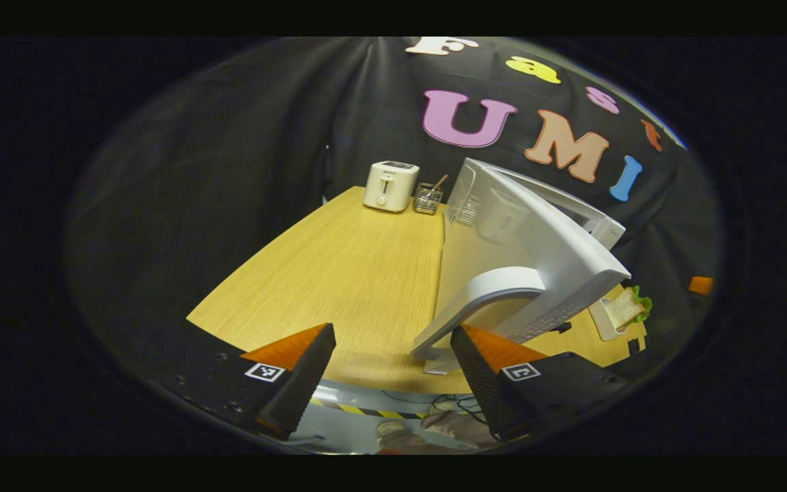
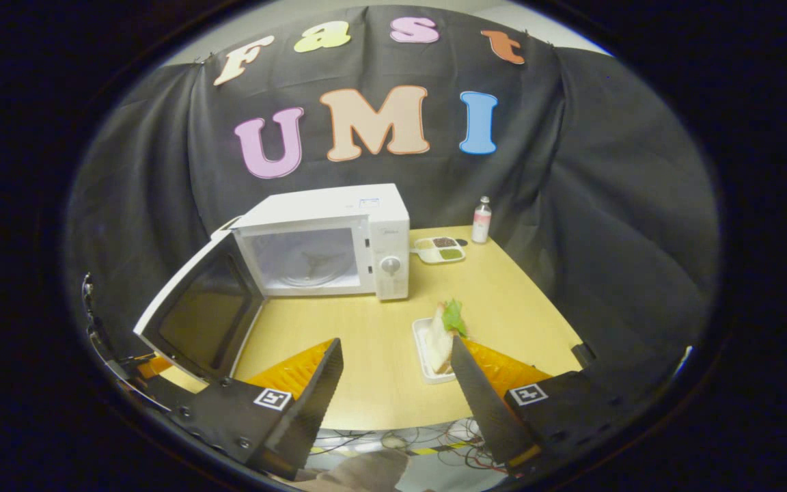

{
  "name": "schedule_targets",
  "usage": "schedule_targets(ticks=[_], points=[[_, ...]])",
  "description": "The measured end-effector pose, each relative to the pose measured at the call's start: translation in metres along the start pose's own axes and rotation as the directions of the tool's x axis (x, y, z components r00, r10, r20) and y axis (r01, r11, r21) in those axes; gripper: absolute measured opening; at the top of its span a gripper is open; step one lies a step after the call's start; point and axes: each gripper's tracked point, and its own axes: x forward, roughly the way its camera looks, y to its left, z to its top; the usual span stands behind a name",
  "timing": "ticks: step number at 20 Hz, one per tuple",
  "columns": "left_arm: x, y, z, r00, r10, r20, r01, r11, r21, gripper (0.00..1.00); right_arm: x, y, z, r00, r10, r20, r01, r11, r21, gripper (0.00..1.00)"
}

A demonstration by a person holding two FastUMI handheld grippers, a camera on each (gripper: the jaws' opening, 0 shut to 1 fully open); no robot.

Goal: Open the microwave oven with the left hand, put the food in, and close the microwave oven.

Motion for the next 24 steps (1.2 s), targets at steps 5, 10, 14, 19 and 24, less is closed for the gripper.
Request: schedule_targets(ticks=[5,10,14,19,24], points=[[-0.017,0.044,0.025,0.974,0.220,0.061,-0.219,0.975,-0.032,0.95,0.054,-0.029,-0.001,0.991,0.033,-0.126,-0.031,0.999,0.021,0.92],[-0.039,0.060,0.054,0.900,0.410,0.148,-0.400,0.912,-0.093,0.95,0.111,-0.071,-0.026,0.935,0.033,-0.353,-0.032,0.999,0.008,1.00],[-0.052,0.057,0.069,0.838,0.506,0.204,-0.485,0.862,-0.146,0.89,0.146,-0.078,-0.042,0.864,0.110,-0.491,-0.090,0.994,0.066,0.99],[-0.065,0.050,0.064,0.794,0.575,0.196,-0.538,0.815,-0.212,0.94,0.172,-0.095,-0.081,0.751,0.136,-0.646,-0.130,0.990,0.058,0.89],[-0.062,0.046,0.055,0.763,0.626,0.164,-0.565,0.768,-0.303,0.94,0.187,-0.090,-0.107,0.686,0.178,-0.706,-0.150,0.983,0.102,0.89]])
